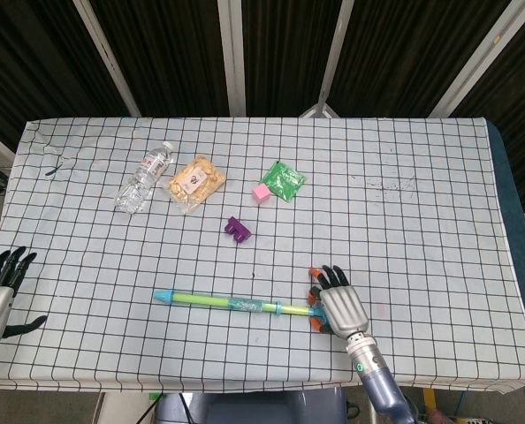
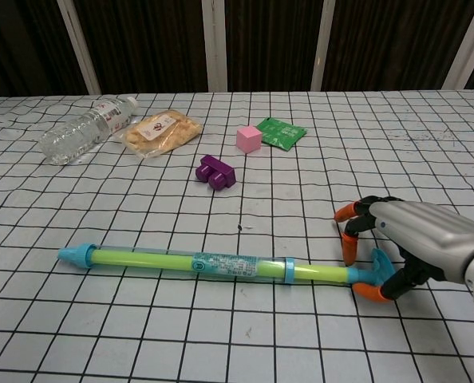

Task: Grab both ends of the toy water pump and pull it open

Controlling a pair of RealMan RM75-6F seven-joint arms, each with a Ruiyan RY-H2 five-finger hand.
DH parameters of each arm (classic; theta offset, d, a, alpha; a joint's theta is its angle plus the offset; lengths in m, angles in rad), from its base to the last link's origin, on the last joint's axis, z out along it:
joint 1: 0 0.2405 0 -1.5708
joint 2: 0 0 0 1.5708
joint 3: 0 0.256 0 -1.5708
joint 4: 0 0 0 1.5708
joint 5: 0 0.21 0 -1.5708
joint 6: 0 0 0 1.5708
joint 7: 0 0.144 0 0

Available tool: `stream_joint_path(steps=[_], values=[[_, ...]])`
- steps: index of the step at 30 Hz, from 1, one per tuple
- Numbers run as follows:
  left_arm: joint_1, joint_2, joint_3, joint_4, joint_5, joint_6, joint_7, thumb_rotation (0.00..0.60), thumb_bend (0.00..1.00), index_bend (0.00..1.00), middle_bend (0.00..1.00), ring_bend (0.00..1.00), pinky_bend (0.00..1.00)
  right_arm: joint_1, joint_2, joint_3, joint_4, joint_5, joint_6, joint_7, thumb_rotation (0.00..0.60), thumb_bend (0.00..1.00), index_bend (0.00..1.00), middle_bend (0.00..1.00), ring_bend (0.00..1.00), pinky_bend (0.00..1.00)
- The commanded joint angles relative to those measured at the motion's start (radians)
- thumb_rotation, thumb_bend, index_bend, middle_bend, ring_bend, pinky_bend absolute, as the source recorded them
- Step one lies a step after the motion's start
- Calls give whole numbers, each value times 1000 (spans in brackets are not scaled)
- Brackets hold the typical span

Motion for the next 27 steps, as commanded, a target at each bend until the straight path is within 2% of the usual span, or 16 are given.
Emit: stream_joint_path(steps=[1,6,10,15,22,27], values=[[0,0,0,0,2,2,0,600,0,0,0,0,0,2,0,-3,1,6,1,-2,600,335,512,175,0,0],[0,0,-1,0,1,3,-2,600,0,0,0,0,0,3,-1,-10,0,12,4,-5,600,357,528,182,0,0],[1,-2,-1,1,5,8,-1,600,0,0,0,0,0,7,-2,-8,-8,1,13,5,600,436,607,220,0,0],[1,-2,0,-1,6,7,1,600,0,0,0,0,0,9,4,-11,-16,-3,22,1,600,452,672,246,0,0],[-4,0,-2,-11,1,-1,2,600,6,4,0,0,0,6,19,-13,-22,-12,33,28,600,452,675,249,0,0],[-22,10,-6,-56,-18,-42,3,600,70,86,12,0,10,8,35,-9,-21,-26,34,58,600,453,675,249,0,0]])
